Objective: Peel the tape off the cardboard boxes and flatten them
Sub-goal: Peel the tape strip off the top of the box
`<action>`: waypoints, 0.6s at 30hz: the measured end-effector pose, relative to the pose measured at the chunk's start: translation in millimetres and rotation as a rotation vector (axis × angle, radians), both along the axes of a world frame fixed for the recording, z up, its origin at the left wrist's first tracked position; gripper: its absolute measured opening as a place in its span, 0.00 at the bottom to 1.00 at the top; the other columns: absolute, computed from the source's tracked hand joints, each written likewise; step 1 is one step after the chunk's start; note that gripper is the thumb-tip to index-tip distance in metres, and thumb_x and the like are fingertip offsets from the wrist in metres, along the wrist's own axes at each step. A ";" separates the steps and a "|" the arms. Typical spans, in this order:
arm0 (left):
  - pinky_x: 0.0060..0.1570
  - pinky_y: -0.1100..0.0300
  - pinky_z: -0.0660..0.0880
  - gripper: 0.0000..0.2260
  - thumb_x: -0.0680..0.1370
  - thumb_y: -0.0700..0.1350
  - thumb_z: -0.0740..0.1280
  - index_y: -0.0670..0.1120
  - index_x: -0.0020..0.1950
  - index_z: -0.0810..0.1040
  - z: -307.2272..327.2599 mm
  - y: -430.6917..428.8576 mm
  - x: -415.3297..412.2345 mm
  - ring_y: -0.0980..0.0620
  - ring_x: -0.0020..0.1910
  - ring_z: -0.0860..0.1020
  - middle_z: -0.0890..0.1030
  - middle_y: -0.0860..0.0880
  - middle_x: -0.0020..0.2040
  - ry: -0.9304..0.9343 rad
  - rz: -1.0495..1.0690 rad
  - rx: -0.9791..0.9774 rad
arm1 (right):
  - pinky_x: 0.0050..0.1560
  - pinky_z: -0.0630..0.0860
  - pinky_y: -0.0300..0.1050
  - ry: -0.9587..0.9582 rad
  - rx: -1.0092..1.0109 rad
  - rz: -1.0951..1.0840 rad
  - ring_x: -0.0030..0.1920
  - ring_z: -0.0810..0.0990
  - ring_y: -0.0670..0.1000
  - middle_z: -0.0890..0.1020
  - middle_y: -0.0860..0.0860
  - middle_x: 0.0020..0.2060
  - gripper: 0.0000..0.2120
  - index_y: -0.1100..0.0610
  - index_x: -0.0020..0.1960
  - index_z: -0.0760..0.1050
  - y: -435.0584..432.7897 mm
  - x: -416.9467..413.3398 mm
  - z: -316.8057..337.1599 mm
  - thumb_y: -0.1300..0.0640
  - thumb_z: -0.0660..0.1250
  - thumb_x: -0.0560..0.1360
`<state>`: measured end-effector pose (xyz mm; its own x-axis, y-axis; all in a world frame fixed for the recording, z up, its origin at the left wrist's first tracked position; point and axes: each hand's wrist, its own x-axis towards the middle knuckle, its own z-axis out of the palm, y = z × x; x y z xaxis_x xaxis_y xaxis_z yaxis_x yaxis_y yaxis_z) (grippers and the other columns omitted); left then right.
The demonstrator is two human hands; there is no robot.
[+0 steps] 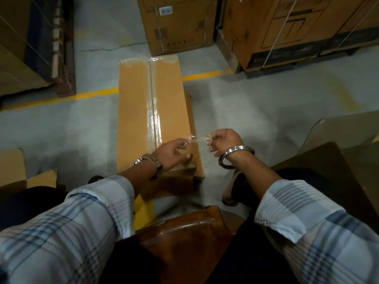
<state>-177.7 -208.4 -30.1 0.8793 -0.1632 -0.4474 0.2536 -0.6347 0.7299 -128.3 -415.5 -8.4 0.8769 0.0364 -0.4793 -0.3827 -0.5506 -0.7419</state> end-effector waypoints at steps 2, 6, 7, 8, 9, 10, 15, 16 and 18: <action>0.55 0.51 0.79 0.16 0.78 0.51 0.71 0.57 0.65 0.77 10.4 -2.9 1.0 0.53 0.50 0.84 0.84 0.53 0.56 0.002 0.151 -0.203 | 0.47 0.84 0.59 0.005 -0.028 0.052 0.41 0.86 0.54 0.86 0.53 0.40 0.06 0.52 0.42 0.81 4.3 -5.0 1.4 0.62 0.73 0.74; 0.47 0.55 0.79 0.09 0.82 0.50 0.66 0.49 0.55 0.84 32.9 -9.3 -2.2 0.53 0.45 0.84 0.87 0.50 0.50 -0.034 0.286 -0.327 | 0.48 0.84 0.55 -0.026 -0.058 0.128 0.40 0.86 0.52 0.86 0.52 0.38 0.03 0.54 0.45 0.81 12.8 -12.0 9.4 0.58 0.74 0.72; 0.47 0.56 0.79 0.10 0.82 0.50 0.65 0.48 0.54 0.85 36.3 -9.4 -3.9 0.52 0.45 0.84 0.87 0.50 0.49 -0.026 0.303 -0.345 | 0.48 0.83 0.54 -0.045 -0.065 0.142 0.41 0.85 0.52 0.86 0.51 0.38 0.04 0.54 0.45 0.81 14.7 -13.8 12.0 0.57 0.75 0.72; 0.47 0.55 0.79 0.10 0.83 0.49 0.64 0.48 0.53 0.85 39.3 -9.0 -5.8 0.52 0.46 0.84 0.87 0.50 0.49 -0.008 0.320 -0.357 | 0.48 0.83 0.52 -0.064 -0.072 0.151 0.42 0.85 0.52 0.86 0.51 0.38 0.05 0.54 0.45 0.81 16.1 -15.9 15.5 0.57 0.75 0.72; 0.47 0.54 0.79 0.10 0.82 0.49 0.64 0.49 0.50 0.85 41.2 -8.1 -7.5 0.50 0.47 0.84 0.87 0.50 0.48 0.010 0.339 -0.358 | 0.48 0.82 0.51 -0.084 -0.077 0.155 0.43 0.84 0.53 0.85 0.51 0.39 0.06 0.54 0.46 0.81 17.0 -17.4 17.5 0.56 0.76 0.71; 0.47 0.53 0.79 0.10 0.82 0.48 0.65 0.49 0.47 0.85 42.5 -6.8 -8.8 0.49 0.48 0.85 0.87 0.50 0.47 0.023 0.357 -0.343 | 0.48 0.81 0.50 -0.099 -0.076 0.160 0.43 0.83 0.53 0.85 0.51 0.39 0.06 0.53 0.46 0.80 17.2 -19.1 19.8 0.56 0.76 0.71; 0.46 0.54 0.81 0.07 0.77 0.48 0.70 0.47 0.42 0.85 51.3 -2.5 -13.6 0.51 0.47 0.85 0.87 0.51 0.43 0.034 0.366 -0.188 | 0.48 0.80 0.41 -0.100 0.158 0.160 0.46 0.83 0.49 0.86 0.50 0.43 0.05 0.50 0.46 0.82 15.3 -30.3 36.0 0.59 0.74 0.74; 0.44 0.54 0.82 0.06 0.75 0.48 0.73 0.46 0.43 0.84 54.2 -3.0 -14.9 0.52 0.45 0.85 0.87 0.50 0.42 0.012 0.352 -0.153 | 0.44 0.78 0.35 -0.084 0.214 0.163 0.45 0.83 0.47 0.86 0.50 0.44 0.05 0.52 0.46 0.83 15.0 -33.7 40.3 0.61 0.73 0.75; 0.41 0.54 0.82 0.06 0.73 0.45 0.76 0.45 0.46 0.81 59.9 -5.4 -17.9 0.52 0.43 0.85 0.85 0.48 0.42 -0.032 0.350 -0.161 | 0.40 0.77 0.33 -0.036 0.296 0.184 0.43 0.83 0.45 0.86 0.51 0.44 0.05 0.54 0.48 0.83 14.7 -40.9 45.5 0.63 0.72 0.76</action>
